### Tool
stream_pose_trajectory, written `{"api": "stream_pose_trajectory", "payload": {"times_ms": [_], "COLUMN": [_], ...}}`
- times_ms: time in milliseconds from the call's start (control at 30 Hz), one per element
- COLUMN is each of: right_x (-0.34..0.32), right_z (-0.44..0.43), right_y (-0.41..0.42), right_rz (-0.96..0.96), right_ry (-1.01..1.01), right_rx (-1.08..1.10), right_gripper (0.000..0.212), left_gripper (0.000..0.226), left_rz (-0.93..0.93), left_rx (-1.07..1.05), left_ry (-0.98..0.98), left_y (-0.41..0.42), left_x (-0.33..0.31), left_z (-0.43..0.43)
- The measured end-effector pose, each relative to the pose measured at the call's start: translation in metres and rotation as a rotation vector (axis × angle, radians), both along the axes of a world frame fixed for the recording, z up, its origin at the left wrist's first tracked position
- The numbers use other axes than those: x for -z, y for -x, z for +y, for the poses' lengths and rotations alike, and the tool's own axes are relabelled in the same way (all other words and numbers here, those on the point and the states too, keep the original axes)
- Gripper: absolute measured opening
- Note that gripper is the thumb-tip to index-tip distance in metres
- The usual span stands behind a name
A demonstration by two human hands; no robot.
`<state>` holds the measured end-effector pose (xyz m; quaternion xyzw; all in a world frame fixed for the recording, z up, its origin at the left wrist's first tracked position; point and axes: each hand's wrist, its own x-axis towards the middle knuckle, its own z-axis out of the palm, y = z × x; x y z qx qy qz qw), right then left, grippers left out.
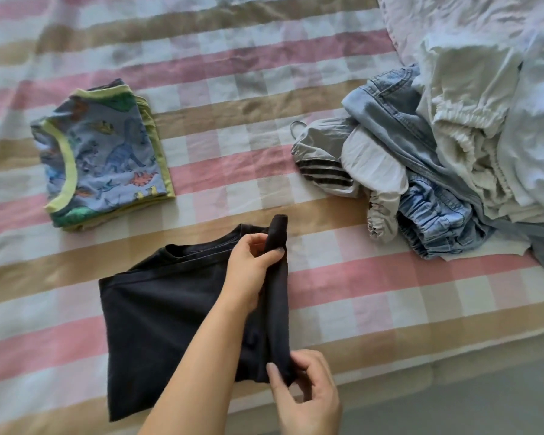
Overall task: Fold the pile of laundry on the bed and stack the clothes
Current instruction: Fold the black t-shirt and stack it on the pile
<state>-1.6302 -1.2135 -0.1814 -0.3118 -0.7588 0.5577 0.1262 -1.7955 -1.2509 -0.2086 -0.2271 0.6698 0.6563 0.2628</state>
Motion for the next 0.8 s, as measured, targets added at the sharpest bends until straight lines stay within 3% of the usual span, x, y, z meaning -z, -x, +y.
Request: {"api": "stream_pose_trajectory", "payload": {"times_ms": [100, 233, 467, 567, 633, 733, 800], "right_x": [-0.014, -0.016, 0.014, 0.028, 0.033, 0.035, 0.032], "right_z": [-0.030, -0.077, -0.145, -0.159, -0.163, -0.154, -0.140], "right_y": [0.000, -0.004, -0.006, -0.006, -0.007, -0.003, 0.007], "right_rz": [0.100, 0.153, 0.144, 0.081, 0.019, -0.033, -0.024], "right_ry": [-0.117, -0.252, -0.405, -0.450, -0.444, -0.390, -0.298], "right_rx": [-0.224, -0.451, -0.744, -0.837, -0.932, -0.997, -0.819], "right_gripper": [0.042, 0.046, 0.040, 0.025, 0.027, 0.038, 0.027], "left_gripper": [0.015, 0.022, 0.013, 0.013, 0.013, 0.009, 0.006], "left_rz": [-0.098, -0.116, -0.151, -0.169, -0.134, 0.003, 0.096], "left_rx": [-0.138, -0.225, -0.477, -0.552, -0.583, -0.541, -0.489], "left_ry": [-0.318, -0.525, -0.528, -0.412, -0.250, 0.183, 0.437], "left_y": [0.001, -0.009, -0.036, -0.044, -0.046, -0.053, -0.065], "left_x": [-0.016, -0.021, 0.007, 0.022, 0.029, 0.035, 0.034], "left_z": [-0.049, -0.122, -0.222, -0.238, -0.240, -0.240, -0.237]}}
